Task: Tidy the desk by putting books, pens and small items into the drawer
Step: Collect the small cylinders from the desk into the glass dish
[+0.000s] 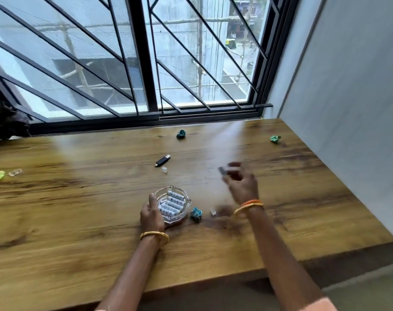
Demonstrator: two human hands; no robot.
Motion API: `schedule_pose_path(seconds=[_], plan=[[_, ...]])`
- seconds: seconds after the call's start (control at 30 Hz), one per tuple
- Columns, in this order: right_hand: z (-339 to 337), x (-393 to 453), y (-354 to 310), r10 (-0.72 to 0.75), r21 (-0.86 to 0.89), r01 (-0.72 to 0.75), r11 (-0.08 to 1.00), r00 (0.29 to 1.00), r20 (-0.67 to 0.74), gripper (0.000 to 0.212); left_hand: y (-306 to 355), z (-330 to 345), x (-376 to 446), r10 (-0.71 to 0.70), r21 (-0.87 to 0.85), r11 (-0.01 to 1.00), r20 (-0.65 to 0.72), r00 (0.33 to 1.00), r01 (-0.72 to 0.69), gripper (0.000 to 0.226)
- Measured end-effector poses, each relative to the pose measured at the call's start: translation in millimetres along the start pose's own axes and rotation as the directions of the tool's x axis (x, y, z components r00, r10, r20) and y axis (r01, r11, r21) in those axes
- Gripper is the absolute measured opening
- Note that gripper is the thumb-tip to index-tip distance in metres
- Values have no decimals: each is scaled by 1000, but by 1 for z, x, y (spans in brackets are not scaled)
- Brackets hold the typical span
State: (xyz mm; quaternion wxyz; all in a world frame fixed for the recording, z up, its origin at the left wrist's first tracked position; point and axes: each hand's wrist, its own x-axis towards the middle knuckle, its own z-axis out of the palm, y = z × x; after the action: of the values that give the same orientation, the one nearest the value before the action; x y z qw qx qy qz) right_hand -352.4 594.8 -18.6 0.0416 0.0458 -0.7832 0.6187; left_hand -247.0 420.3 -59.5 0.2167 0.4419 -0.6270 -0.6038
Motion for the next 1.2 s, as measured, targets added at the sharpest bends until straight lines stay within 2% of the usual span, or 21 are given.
schedule_pose_path(seconds=[0.03, 0.1, 0.2, 0.27, 0.33, 0.43, 0.53, 0.67, 0.77, 0.83, 0.9, 1.03, 1.1, 1.2], plan=[[14, -18, -9, -57, 10, 56, 998, 987, 151, 19, 2, -1, -2, -5, -3, 1000, 7, 1000, 5, 43], [41, -40, -18, -233, -15, 258, 966, 895, 381, 16, 4, -3, -4, -15, -14, 1000, 36, 999, 16, 44], [70, -50, -27, -430, -79, 563, 822, 707, 561, 27, 3, -8, -5, -10, -59, 998, 153, 988, 19, 45], [80, -52, -31, -435, -147, 675, 723, 610, 662, 32, 3, -14, -9, -16, -102, 994, 198, 980, 37, 45], [84, -55, -32, -382, -189, 699, 689, 573, 725, 32, 3, -18, -13, -31, -147, 987, 225, 974, 65, 46], [83, -63, -36, -318, -223, 677, 702, 577, 752, 31, 4, -24, -22, -46, -148, 985, 239, 970, 84, 45], [83, -70, -36, -295, -259, 660, 705, 606, 739, 33, 4, -31, -29, -91, -202, 968, 267, 960, 148, 40], [87, -84, -37, -293, -291, 643, 709, 643, 707, 31, 1, -44, -33, -98, -226, 960, 283, 954, 165, 34], [92, -98, -37, -308, -354, 570, 742, 758, 575, 25, 3, -60, -39, -87, -214, 964, 297, 951, 155, 33], [91, -105, -40, -228, -379, 440, 814, 843, 488, 24, 4, -70, -41, -87, -208, 966, 295, 951, 153, 35], [89, -113, -44, -115, -350, 291, 890, 888, 446, 24, 8, -81, -43, -95, -212, 964, 298, 950, 163, 37], [85, -124, -48, 166, -324, -15, 946, 881, 444, 27, 8, -99, -41, -128, -170, 967, 322, 938, 190, 37], [85, -130, -46, 231, -327, -77, 942, 856, 462, 28, 6, -111, -41, -140, -136, 970, 359, 923, 200, 38], [89, -149, -48, 251, -314, -103, 944, 841, 479, 25, 1, -140, -42, -136, -46, 984, 426, 895, 172, 40]])
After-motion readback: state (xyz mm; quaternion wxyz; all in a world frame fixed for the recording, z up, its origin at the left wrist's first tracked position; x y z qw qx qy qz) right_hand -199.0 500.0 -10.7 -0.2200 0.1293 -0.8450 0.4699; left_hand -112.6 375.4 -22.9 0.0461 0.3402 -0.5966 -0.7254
